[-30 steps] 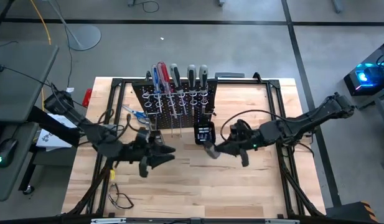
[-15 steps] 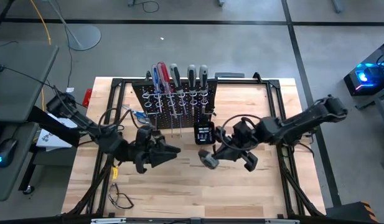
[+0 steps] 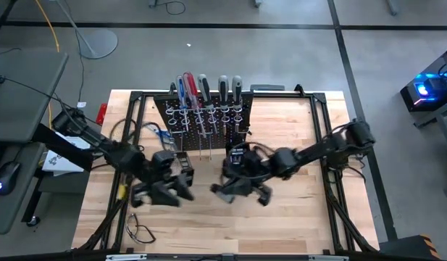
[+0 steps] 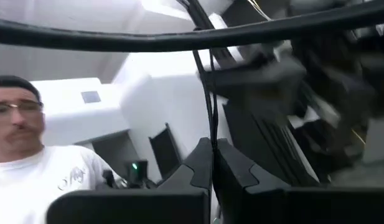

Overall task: Hang tools onto peg board
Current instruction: Hang the gray tape measure on the pegboard

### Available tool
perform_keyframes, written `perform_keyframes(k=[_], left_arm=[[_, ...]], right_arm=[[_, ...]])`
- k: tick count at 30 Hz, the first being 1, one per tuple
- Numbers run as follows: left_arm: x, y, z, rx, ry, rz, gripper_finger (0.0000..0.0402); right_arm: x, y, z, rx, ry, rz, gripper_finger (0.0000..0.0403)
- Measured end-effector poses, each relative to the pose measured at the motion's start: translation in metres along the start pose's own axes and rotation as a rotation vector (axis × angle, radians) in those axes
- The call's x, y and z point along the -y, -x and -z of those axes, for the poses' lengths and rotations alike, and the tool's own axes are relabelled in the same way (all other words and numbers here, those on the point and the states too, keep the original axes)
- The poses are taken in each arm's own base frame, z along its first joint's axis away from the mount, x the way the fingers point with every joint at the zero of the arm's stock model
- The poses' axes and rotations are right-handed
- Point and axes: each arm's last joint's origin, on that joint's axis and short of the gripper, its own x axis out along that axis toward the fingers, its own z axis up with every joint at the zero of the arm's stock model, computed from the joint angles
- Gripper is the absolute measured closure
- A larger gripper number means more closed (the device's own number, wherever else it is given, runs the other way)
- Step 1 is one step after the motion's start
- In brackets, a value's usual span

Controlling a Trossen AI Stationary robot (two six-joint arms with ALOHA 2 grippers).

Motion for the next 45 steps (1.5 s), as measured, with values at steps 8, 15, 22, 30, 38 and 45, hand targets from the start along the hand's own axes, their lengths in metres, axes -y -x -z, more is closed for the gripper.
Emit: perform_keyframes(k=[8, 15, 22, 30, 38, 45], left_arm=[[0.058, 0.031, -0.014, -0.018, -0.057, 0.114, 0.0241], [0.089, 0.057, -0.002, 0.003, -0.148, -0.116, 0.0241], [0.098, 0.058, 0.015, 0.049, -0.151, -0.263, 0.0241], [0.095, 0.057, 0.017, 0.113, -0.151, -0.377, 0.0241], [0.094, 0.058, 0.016, 0.155, -0.148, -0.434, 0.0241], [0.091, 0.058, 0.019, 0.157, -0.122, -0.474, 0.0241]], right_arm=[[0.040, -0.031, 0.042, -0.123, -0.098, 0.077, 0.0403], [0.056, -0.006, 0.086, -0.164, -0.240, 0.140, 0.0403], [0.062, 0.054, 0.098, 0.056, -0.230, 0.246, 0.0403], [0.083, 0.079, 0.093, -0.002, -0.260, 0.263, 0.0403], [0.104, 0.096, 0.083, -0.049, -0.263, 0.314, 0.0403], [0.100, 0.089, 0.083, -0.094, -0.328, 0.227, 0.0403]])
